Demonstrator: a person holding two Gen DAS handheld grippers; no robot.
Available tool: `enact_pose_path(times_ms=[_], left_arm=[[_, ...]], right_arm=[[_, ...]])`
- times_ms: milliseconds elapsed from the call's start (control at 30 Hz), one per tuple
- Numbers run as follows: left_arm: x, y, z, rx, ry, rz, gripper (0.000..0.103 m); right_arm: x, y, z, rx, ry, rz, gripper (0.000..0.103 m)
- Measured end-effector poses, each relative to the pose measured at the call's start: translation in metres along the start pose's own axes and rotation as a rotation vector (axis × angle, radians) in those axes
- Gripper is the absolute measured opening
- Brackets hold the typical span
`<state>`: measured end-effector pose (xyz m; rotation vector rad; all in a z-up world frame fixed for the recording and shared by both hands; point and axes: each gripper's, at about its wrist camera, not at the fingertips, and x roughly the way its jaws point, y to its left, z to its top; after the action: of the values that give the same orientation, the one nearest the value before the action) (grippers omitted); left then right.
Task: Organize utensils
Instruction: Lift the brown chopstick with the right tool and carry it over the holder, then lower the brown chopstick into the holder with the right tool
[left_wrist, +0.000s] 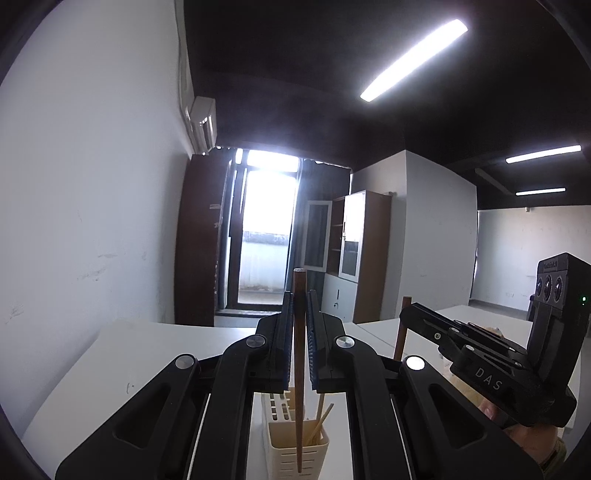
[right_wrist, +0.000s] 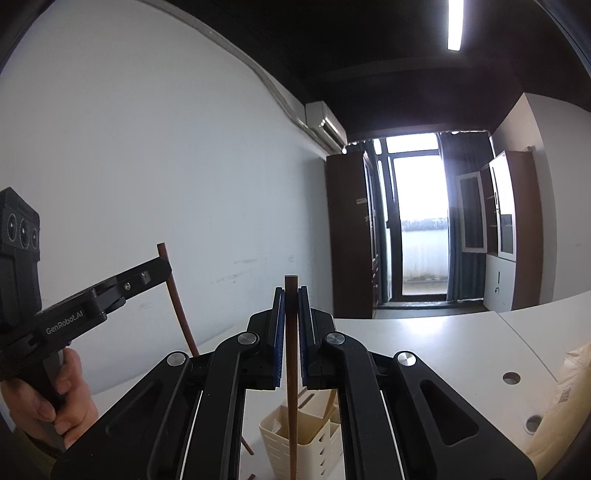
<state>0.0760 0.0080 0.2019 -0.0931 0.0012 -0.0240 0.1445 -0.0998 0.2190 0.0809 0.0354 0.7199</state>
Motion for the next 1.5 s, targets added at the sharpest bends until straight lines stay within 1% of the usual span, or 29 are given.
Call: enact_pose_path(times_ms=[100, 267, 433, 567, 667, 767, 900, 933, 1000, 1133, 1233, 1400, 1500], left_arm=[[-0.001, 0.000, 0.002, -0.003, -0.029, -0.007, 0.006], [-0.002, -0.001, 0.003, 0.000, -0.090, -0.022, 0.006], [0.006, 0.000, 0.002, -0.006, -0.114, -0.020, 0.006], [0.018, 0.001, -0.002, -0.013, -0.101, -0.025, 0.006], [0.026, 0.002, -0.006, -0.011, -0.088, -0.022, 0.006], [0.038, 0.006, -0.011, -0.012, -0.052, -0.017, 0.006], [0.053, 0.012, -0.020, -0.030, 0.012, 0.016, 0.006], [0.058, 0.013, -0.022, -0.032, 0.035, 0.014, 0.006], [0.064, 0.016, -0.027, -0.040, 0.059, 0.013, 0.006], [0.076, 0.018, -0.032, -0.039, 0.110, 0.008, 0.006], [0.081, 0.017, -0.038, -0.030, 0.148, 0.003, 0.006], [0.087, 0.015, -0.048, 0.016, 0.194, 0.008, 0.006], [0.086, 0.017, -0.050, 0.017, 0.215, 0.003, 0.006]], right_arm=[[-0.002, 0.000, 0.002, -0.002, -0.053, -0.004, 0.007], [-0.002, -0.001, 0.008, 0.021, -0.129, 0.022, 0.007], [-0.002, -0.004, 0.010, 0.029, -0.201, 0.023, 0.008], [0.005, -0.011, 0.008, 0.054, -0.231, -0.005, 0.007], [0.018, -0.013, 0.002, 0.058, -0.216, -0.011, 0.008], [0.035, -0.012, -0.006, 0.052, -0.183, -0.018, 0.008], [0.054, -0.012, -0.016, 0.039, -0.092, -0.016, 0.008], [0.058, -0.012, -0.018, 0.040, -0.070, -0.021, 0.008], [0.062, -0.012, -0.022, 0.047, -0.034, -0.028, 0.008], [0.064, -0.009, -0.028, 0.038, 0.007, -0.045, 0.008], [0.066, -0.007, -0.032, 0.026, 0.040, -0.038, 0.008], [0.068, -0.008, -0.036, 0.020, 0.071, -0.044, 0.008], [0.072, -0.007, -0.037, 0.007, 0.089, -0.046, 0.008]])
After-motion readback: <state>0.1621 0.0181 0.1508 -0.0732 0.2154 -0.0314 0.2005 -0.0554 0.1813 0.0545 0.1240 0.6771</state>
